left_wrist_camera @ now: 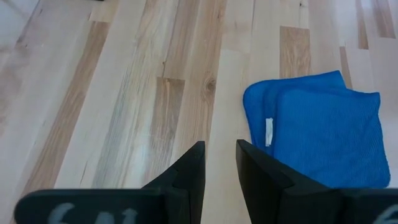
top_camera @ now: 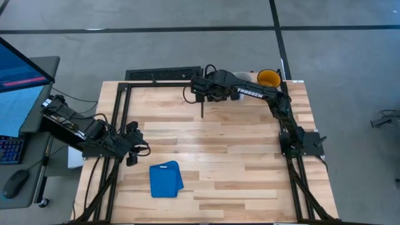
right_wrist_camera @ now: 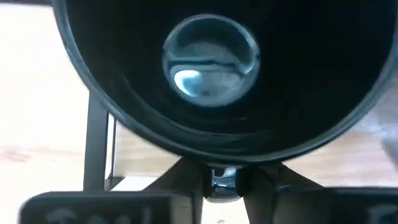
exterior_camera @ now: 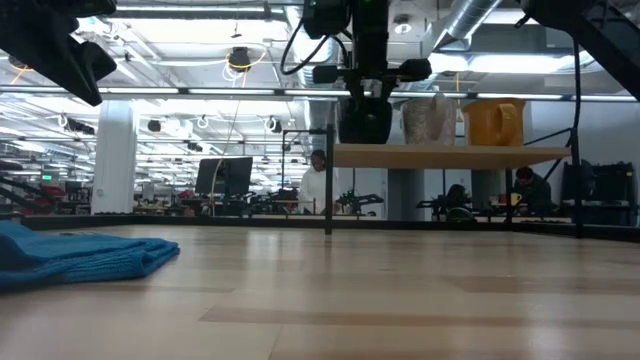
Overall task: Stack small to large cups/mugs on shelf
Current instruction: Put the black mug on the shelf
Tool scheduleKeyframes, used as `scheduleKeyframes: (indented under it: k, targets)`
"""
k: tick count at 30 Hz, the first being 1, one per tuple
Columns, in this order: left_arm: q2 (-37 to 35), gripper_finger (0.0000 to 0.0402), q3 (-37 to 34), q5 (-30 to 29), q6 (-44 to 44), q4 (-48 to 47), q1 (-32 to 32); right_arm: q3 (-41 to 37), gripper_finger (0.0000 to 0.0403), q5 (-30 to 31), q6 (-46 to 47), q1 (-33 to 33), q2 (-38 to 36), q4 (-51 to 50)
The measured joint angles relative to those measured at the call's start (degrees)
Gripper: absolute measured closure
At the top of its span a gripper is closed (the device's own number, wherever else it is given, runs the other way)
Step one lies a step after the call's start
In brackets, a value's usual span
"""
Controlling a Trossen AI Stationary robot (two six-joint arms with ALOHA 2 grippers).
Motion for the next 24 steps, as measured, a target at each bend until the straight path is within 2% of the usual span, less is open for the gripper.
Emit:
scheduleKeyframes:
  k: [4,8,24]
  targets:
    - [0.0,0.0319,0.0,-0.01,0.02,0.0,0.02,-0.06,0.0254,-1.66,2.08,-0.26,0.0,-0.01]
    - [0.02,0.0319,0.0,0.0,0.02,0.0,0.02,-0.06,0.0226,-2.1,2.15,-0.54,0.0,0.0]
    - [0.0,0.0319,-0.02,0.0,0.02,-0.2,0.02,-0.06,0.0225,-2.68,1.07,-0.52,0.0,0.06]
